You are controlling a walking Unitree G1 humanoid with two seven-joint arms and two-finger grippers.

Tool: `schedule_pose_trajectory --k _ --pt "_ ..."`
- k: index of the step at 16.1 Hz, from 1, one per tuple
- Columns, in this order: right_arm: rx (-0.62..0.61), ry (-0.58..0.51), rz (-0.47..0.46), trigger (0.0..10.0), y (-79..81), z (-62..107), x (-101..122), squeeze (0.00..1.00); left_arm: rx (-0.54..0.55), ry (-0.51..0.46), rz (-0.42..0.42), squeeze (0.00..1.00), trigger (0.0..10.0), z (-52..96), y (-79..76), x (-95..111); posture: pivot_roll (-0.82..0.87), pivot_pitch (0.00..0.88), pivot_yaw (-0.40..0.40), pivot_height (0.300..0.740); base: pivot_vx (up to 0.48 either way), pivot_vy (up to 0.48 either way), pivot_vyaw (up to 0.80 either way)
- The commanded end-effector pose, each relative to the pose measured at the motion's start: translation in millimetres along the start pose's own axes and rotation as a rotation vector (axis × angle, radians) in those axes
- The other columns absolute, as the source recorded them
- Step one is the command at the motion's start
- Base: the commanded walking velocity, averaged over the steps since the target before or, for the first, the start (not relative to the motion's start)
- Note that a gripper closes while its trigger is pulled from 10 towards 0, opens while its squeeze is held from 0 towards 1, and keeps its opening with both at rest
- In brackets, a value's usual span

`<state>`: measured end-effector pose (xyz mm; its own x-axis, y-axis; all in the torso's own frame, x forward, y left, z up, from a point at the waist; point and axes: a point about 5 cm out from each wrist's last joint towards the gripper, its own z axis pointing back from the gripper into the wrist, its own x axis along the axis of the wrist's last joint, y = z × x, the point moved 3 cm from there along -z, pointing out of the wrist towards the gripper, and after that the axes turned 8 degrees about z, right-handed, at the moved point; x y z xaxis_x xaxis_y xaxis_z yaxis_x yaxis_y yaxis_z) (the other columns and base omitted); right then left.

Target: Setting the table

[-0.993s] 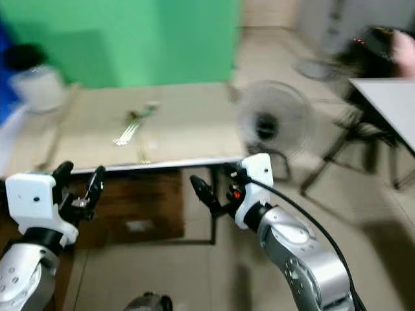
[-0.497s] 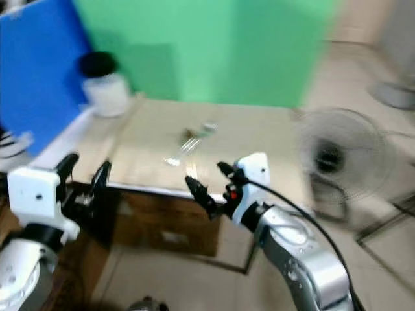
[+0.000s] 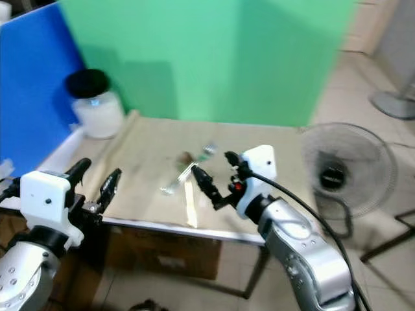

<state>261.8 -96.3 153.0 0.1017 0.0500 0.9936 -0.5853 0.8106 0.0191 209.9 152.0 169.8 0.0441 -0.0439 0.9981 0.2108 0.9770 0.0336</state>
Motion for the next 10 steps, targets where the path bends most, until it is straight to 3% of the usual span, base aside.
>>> schedule_pose_trajectory --k 1,6,8,9,10 --pt "-0.01 0.021 0.02 10.0 -3.1 -0.5 -1.6 0.0 -0.024 0.029 0.0 0.0 10.0 -0.4 -0.3 -4.7 -0.01 0.061 0.018 0.74 0.0 0.0 0.0" --pt "-0.044 0.036 0.036 10.0 -13.1 -0.5 -2.9 0.0 0.039 0.135 -0.089 0.0 10.0 5.1 20.2 -24.6 -0.01 0.062 0.004 0.74 0.0 0.0 0.0" --pt "-0.069 0.072 0.056 10.0 -18.7 -1.9 -7.0 0.0 -0.056 0.17 -0.084 0.0 10.0 -14.9 20.2 -32.0 -0.02 0.053 0.001 0.74 0.0 0.0 0.0" --pt "-0.083 0.084 0.052 10.0 -21.7 -2.0 -8.1 0.0 -0.095 0.174 -0.038 0.12 10.0 -20.7 19.3 -34.5 -0.02 0.048 0.002 0.74 0.0 0.0 0.0" --pt "-0.091 0.091 0.051 10.0 -24.1 -1.8 -8.9 0.0 -0.124 0.176 -0.007 1.0 10.0 -24.0 17.6 -35.5 -0.03 0.045 0.001 0.74 0.0 0.0 0.0"
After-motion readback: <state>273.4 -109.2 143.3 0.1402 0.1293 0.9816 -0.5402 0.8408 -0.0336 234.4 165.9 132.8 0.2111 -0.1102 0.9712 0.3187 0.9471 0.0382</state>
